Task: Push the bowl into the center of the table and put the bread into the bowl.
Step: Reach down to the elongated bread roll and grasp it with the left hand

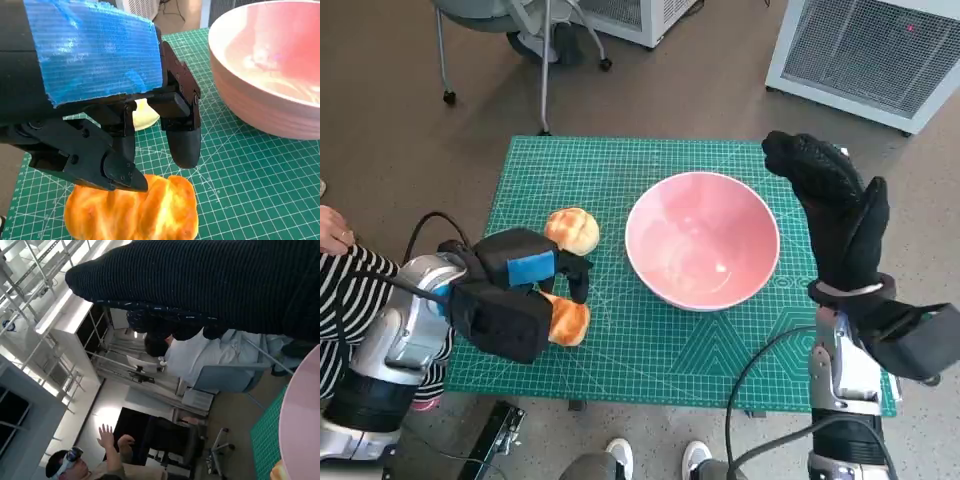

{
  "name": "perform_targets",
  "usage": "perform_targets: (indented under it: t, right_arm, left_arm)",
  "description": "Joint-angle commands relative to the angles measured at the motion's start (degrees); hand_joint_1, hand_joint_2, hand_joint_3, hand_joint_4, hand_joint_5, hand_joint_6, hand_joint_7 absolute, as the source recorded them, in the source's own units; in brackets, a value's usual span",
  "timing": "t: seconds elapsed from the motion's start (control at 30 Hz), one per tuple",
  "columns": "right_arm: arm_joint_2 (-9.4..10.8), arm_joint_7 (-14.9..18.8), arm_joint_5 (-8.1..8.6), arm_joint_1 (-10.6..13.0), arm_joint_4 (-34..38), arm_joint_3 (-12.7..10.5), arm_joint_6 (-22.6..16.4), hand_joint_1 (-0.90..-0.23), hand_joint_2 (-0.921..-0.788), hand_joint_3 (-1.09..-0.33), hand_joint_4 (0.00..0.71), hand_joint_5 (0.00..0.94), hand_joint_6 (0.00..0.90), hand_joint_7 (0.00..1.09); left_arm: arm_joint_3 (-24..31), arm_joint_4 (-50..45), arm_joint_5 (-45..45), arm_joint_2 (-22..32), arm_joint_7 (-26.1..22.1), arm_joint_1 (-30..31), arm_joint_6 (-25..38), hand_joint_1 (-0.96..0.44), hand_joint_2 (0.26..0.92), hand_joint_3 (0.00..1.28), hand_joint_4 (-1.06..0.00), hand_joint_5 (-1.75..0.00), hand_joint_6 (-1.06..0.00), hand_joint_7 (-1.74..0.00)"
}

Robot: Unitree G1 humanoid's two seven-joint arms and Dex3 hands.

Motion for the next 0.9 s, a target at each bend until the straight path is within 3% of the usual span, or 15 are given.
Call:
perform_targets:
  t: [0.03,0.1,0.23,0.27,0.4,0.5,0.63,0.9]
  right_arm:
    - [0.39,0.04,0.37,1.34,0.50,-0.19,0.45,-0.686,-0.921,-0.681,0.171,0.001,0.117,0.37]
    - [0.42,-0.05,0.35,1.39,0.50,-0.15,0.43,-0.685,-0.921,-0.681,0.171,0.001,0.117,0.37]
    - [0.52,-0.22,0.28,1.47,0.42,-0.03,0.41,-0.685,-0.921,-0.682,0.171,0.000,0.116,0.37]
    - [0.53,-0.26,0.26,1.47,0.41,-0.01,0.40,-0.685,-0.921,-0.682,0.171,0.000,0.116,0.37]
    - [0.58,-0.43,0.18,1.39,0.35,0.04,0.52,-0.685,-0.921,-0.681,0.171,0.001,0.116,0.37]
    - [0.65,-0.52,0.11,1.41,0.30,0.10,0.53,-0.685,-0.921,-0.681,0.171,0.001,0.115,0.38]
    - [0.73,-0.55,-0.04,1.52,0.21,0.18,0.53,-0.684,-0.921,-0.681,0.171,0.000,0.114,0.38]
    - [0.69,-0.47,-0.14,1.45,0.40,0.15,0.57,-0.680,-0.921,-0.682,0.171,0.000,0.112,0.38]
  left_arm:
    - [0.56,0.29,-0.48,0.22,0.23,0.66,-0.17,0.00,0.898,0.02,-0.84,-1.01,-0.68,-1.10]
    - [0.55,-0.03,-0.34,0.37,-0.13,0.86,0.48,0.00,0.898,0.02,-0.84,-1.01,-0.68,-1.10]
    - [0.29,-1.39,0.29,0.86,-1.61,1.54,2.94,0.00,0.916,0.06,-0.78,-1.09,-0.57,-1.20]
    - [0.18,-1.80,0.47,0.99,-2.05,1.67,3.64,0.00,0.877,0.05,-0.71,-0.99,-0.51,-1.11]
    - [-1.31,-4.66,2.48,1.67,-6.67,1.32,9.23,-0.12,0.736,0.01,-0.48,-0.29,-0.37,-0.49]
    - [-2.19,-6.11,3.27,2.01,-9.95,0.77,12.27,-0.21,0.705,0.01,-0.40,-0.10,-0.30,-0.31]
    - [-2.44,-7.13,3.33,2.42,-12.33,0.49,13.42,-0.36,0.704,0.01,-0.36,-0.02,-0.24,-0.21]
    - [-2.06,-8.10,2.95,2.58,-13.37,0.97,13.48,-0.45,0.712,0.01,-0.35,0.00,-0.23,-0.18]
